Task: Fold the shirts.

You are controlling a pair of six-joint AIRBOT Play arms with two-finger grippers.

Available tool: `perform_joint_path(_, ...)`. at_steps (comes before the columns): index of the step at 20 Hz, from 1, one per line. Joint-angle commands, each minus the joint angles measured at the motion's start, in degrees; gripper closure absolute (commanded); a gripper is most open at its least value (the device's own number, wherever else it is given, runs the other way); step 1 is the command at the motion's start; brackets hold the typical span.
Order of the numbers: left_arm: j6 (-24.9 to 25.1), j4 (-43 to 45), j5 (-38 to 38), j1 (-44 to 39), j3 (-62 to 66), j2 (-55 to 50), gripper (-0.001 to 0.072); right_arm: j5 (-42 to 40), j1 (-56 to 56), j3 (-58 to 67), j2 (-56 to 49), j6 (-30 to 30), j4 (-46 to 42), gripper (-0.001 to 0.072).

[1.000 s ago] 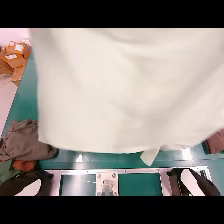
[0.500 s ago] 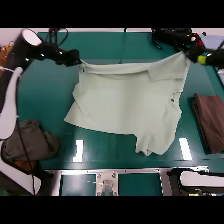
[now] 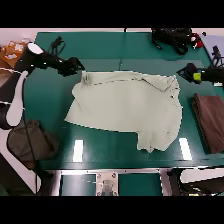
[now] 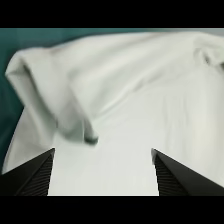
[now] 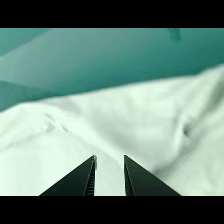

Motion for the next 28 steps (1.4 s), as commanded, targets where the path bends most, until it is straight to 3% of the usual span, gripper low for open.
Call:
perform_joint_path(1,0.04,-0.37,-17.22,6.36,2.80,-0.35,0.0009,12.96,-8.96,-7.26,5.44,1.97,-3.63,0.0500)
perform_joint_path(3,-0.07,-0.42,-21.00,8.79,2.27,-0.37,0.0009,12.68,-13.94,-16.90,12.17,6.12,-11.74,0.0476)
perform_joint_path(5,0.24,0.00,-22.51,9.40,2.19,-0.37,0.0010,12.76,-18.27,-25.44,17.33,10.21,-18.97,0.0395)
perform_joint_path(11,1.18,0.13,-25.11,9.42,2.16,-0.37,0.0010,10.54,-20.61,-43.69,19.74,9.86,-18.18,0.0342)
perform_joint_path(16,1.20,0.15,-25.38,9.42,2.16,-0.37,0.0010,7.54,-19.52,-47.78,19.26,9.35,-16.41,0.0340)
perform_joint_path(17,1.18,0.15,-25.64,9.42,2.16,-0.37,0.0010,7.54,-18.64,-47.76,18.88,8.52,-15.43,0.0360)
perform_joint_path(18,1.18,0.17,-25.94,9.42,2.16,-0.37,0.0010,7.54,-17.62,-47.76,18.51,7.74,-14.40,0.0430)
perform_joint_path(19,1.11,0.24,-26.43,9.42,2.16,-0.37,0.0011,7.50,-16.59,-47.58,18.38,6.43,-13.44,0.0566)
perform_joint_path(21,0.55,0.94,-27.02,9.42,2.14,-0.26,0.0010,7.74,-16.22,-44.74,18.40,5.60,-13.49,0.0695)
perform_joint_path(28,2.80,7.28,-23.78,9.42,-19.19,8.20,0.0010,5.84,-18.60,-38.84,18.49,5.99,-13.73,0.0695)
